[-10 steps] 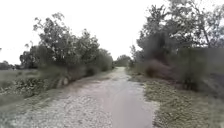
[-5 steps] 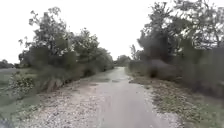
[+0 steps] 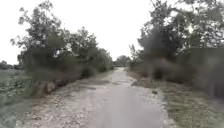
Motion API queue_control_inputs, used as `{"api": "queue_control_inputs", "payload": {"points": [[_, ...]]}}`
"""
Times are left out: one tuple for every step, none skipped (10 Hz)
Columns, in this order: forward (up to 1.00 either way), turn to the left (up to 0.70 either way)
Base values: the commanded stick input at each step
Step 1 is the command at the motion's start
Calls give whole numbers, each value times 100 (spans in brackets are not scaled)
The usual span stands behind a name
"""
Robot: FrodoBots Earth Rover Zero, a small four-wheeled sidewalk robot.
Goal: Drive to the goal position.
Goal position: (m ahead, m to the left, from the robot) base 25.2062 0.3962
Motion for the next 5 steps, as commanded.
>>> {"api": "queue_control_inputs", "payload": {"points": [[70, 0], [70, 0], [70, 0], [70, 0], [70, 0]]}}
